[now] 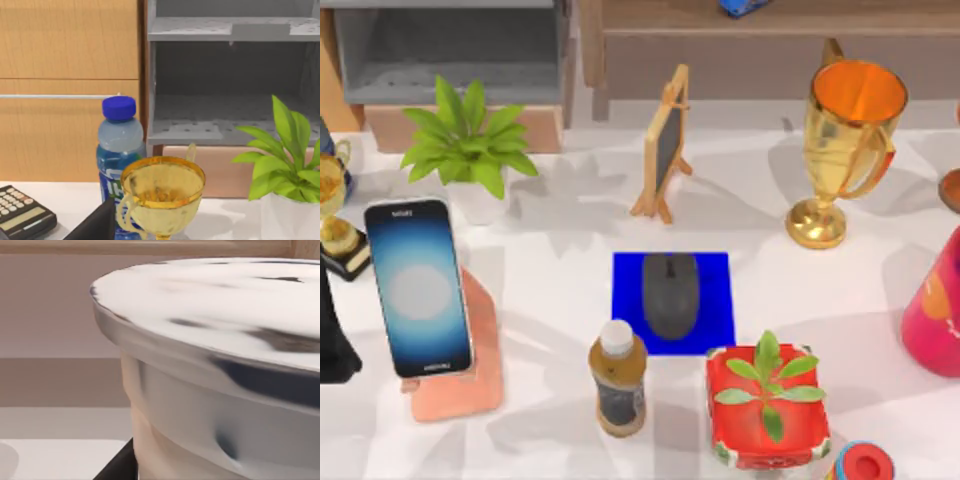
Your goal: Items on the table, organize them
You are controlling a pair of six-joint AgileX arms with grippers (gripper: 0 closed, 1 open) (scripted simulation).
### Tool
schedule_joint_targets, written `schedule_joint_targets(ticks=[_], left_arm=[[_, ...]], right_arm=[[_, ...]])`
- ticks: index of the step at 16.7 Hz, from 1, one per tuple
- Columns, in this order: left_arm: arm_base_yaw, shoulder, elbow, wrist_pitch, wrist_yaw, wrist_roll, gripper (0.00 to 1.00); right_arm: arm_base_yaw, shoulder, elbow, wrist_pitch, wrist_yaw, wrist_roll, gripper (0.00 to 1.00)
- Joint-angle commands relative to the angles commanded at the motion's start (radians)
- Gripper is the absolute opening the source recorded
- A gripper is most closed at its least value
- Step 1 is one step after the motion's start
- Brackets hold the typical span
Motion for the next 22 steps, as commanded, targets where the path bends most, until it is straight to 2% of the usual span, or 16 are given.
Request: schedule_joint_targets(ticks=[5, 11, 16, 22], left_arm=[[0.0, 0.0, 0.0, 0.0, 0.0, 0.0, 1.0], [0.0, 0.0, 0.0, 0.0, 0.0, 0.0, 1.0], [0.0, 0.0, 0.0, 0.0, 0.0, 0.0, 1.0], [0.0, 0.0, 0.0, 0.0, 0.0, 0.0, 1.0]], right_arm=[[0.033, -0.041, 0.039, 0.015, 0.006, 0.001, 0.0], [0.213, -0.198, 0.139, -0.059, 0.076, 0.008, 0.0], [0.406, -0.297, 0.229, -0.226, 0.203, 0.023, 0.0], [0.616, -0.319, 0.367, -0.494, 0.413, 0.028, 0.0]])
